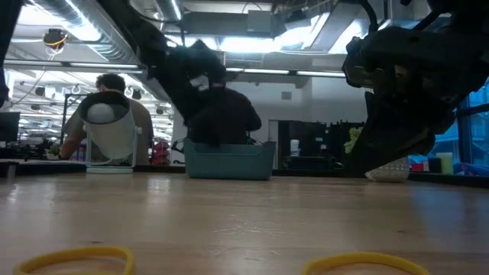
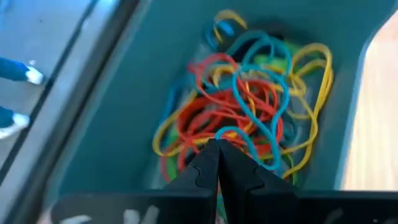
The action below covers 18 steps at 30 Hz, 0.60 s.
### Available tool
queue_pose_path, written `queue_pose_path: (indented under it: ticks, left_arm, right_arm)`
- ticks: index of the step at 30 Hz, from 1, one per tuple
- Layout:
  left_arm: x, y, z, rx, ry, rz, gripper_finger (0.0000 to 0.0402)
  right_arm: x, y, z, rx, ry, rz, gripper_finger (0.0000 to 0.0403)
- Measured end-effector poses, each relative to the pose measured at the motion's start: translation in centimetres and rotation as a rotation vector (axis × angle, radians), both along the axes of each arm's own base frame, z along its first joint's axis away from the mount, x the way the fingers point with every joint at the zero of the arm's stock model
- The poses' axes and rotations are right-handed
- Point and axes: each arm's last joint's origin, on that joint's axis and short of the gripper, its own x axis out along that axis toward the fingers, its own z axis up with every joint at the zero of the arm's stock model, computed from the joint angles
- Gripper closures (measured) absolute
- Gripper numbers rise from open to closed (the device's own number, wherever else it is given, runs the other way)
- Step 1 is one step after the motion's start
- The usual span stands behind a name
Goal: Pick and place rubber bands into bin
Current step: Put the blue rubber band into the blue bin, then put the yellow rubber band into the blue bin
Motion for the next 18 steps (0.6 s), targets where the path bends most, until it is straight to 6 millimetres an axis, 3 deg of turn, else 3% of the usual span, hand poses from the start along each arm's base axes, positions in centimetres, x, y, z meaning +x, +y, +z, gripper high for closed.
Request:
queue_pose_path:
  ticks: [4,8,14,18]
  left_arm:
    - [0.3,0.1,-1.8,-0.027,0.052,-0.001,0.0381]
    - [0.3,0.1,-1.8,-0.027,0.057,0.000,0.0344]
    - [-0.3,-0.4,0.3,-0.006,0.026,-0.010,0.0279]
    - [-1.3,-1.6,2.7,0.002,0.015,-0.031,0.0260]
  right_arm:
    - [0.0,0.0,0.0,-0.001,0.000,0.001,0.0386]
    - [0.0,0.0,0.0,-0.002,0.001,0.002,0.0386]
    - [0.0,0.0,0.0,-0.002,0.001,0.002,0.0386]
    - [0.0,0.0,0.0,-0.002,0.001,0.002,0.0386]
